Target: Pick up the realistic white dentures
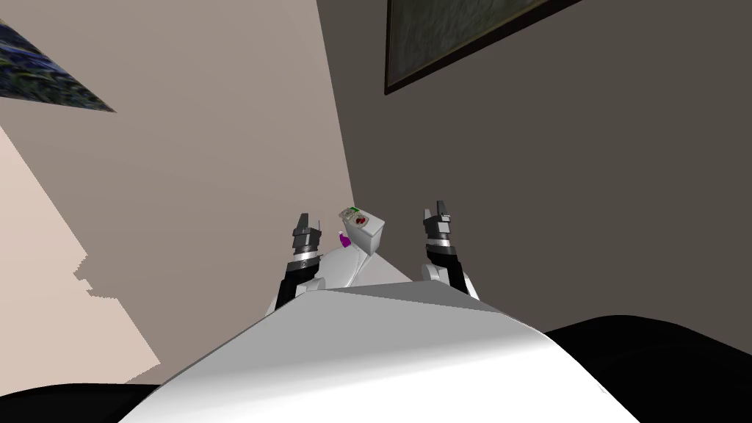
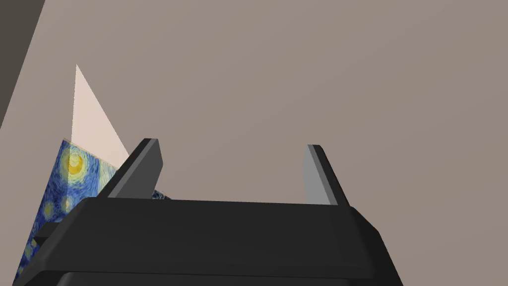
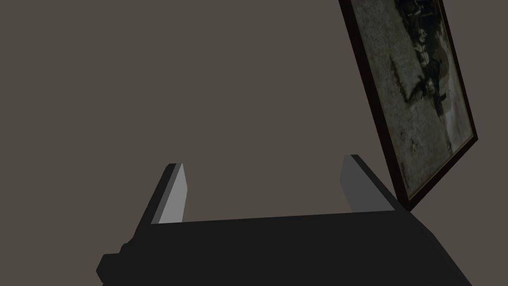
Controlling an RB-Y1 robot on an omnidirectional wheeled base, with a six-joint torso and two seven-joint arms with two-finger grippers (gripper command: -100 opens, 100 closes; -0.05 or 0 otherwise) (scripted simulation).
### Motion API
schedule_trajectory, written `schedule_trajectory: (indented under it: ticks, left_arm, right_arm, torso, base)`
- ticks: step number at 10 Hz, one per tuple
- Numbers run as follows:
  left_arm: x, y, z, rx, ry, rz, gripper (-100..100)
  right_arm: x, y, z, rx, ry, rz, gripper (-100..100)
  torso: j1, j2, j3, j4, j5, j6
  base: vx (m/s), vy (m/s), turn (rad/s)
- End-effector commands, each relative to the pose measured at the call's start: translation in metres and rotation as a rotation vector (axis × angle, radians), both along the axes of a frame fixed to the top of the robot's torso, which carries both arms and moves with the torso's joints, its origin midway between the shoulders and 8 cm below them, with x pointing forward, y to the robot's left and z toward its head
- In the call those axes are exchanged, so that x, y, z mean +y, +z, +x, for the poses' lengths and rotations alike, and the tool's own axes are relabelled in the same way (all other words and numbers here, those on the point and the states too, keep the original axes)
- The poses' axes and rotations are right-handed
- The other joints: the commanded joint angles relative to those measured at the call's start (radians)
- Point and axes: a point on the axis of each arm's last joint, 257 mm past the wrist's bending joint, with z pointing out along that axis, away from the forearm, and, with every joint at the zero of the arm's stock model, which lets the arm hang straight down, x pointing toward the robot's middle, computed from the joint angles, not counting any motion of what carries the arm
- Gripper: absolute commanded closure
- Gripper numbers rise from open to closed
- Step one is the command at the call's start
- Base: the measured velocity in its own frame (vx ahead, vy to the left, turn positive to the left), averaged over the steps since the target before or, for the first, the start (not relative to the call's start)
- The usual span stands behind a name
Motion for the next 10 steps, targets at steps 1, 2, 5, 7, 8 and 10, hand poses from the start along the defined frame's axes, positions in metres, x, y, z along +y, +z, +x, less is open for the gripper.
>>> schedule_trajectory:
  ticks: [1,2,5,7,8,10]
  left_arm:
    - [-0.005,-0.002,0.003,0.016,-0.023,0.028,-100]
    - [-0.01,-0.003,0.005,0.03,-0.039,0.047,-100]
    - [-0.025,-0.008,0.016,0.083,-0.09,0.094,-100]
    - [-0.036,-0.011,0.024,0.123,-0.119,0.114,-100]
    - [-0.041,-0.011,0.027,0.136,-0.133,0.122,-100]
    - [-0.046,-0.016,0.032,0.169,-0.143,0.126,-100]
  right_arm:
    - [0.0,0.0,0.0,0.0,0.0,0.0,0]
    - [0.0,0.0,0.0,0.0,0.0,0.0,0]
    - [0.0,0.0,0.0,0.0,0.0,0.0,0]
    - [0.0,0.0,0.0,0.0,0.0,0.0,0]
    - [0.0,0.0,0.0,0.0,0.0,0.0,0]
    - [0.0,0.0,0.0,0.0,0.0,0.0,0]
  torso:
    - [0.0,0.0,0.0,0.0,0.0,0.0]
    - [0.0,0.0,0.0,0.0,0.0,0.0]
    - [0.001,-0.002,-0.001,0.0,0.0,0.0]
    - [0.001,-0.003,-0.002,-0.001,0.0,0.0]
    - [0.001,-0.003,-0.002,-0.001,0.0,0.0]
    - [0.0,-0.001,-0.001,0.0,0.0,0.0]
  base:
    - [0.007,0.0,-0.005]
    - [0.015,0.006,-0.007]
    - [0.029,0.006,-0.011]
    - [0.047,0.013,-0.012]
    - [0.022,-0.005,0.016]
    - [0.003,-0.004,0.01]
